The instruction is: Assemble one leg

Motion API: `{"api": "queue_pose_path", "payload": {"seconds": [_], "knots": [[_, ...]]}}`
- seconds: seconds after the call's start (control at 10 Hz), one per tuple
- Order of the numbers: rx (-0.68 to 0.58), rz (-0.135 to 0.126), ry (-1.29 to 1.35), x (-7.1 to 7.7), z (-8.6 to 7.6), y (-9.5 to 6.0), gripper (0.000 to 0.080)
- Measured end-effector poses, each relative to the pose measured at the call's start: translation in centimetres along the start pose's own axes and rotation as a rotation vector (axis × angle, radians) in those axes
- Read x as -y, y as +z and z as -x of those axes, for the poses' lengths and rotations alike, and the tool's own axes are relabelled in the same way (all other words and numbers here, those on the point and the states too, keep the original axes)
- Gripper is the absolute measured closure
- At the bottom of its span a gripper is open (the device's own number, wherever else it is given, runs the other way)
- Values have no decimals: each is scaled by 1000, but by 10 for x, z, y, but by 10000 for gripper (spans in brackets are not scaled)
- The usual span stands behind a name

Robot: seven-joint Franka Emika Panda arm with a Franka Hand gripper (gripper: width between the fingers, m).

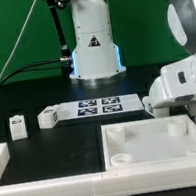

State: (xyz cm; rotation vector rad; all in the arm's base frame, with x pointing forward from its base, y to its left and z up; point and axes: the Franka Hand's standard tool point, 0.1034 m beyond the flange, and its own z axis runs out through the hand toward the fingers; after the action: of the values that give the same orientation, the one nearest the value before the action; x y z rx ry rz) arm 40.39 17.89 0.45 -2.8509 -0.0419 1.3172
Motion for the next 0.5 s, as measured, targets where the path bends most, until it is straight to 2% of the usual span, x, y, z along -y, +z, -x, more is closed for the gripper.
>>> {"api": "queue_pose_path", "payload": {"seconds": [0.3, 0.4, 0.5], "knots": [[3, 6, 20, 2, 1, 2, 150], [3, 5, 20, 1, 1, 2, 245], [3, 4, 21, 1, 0, 2, 245]]}}
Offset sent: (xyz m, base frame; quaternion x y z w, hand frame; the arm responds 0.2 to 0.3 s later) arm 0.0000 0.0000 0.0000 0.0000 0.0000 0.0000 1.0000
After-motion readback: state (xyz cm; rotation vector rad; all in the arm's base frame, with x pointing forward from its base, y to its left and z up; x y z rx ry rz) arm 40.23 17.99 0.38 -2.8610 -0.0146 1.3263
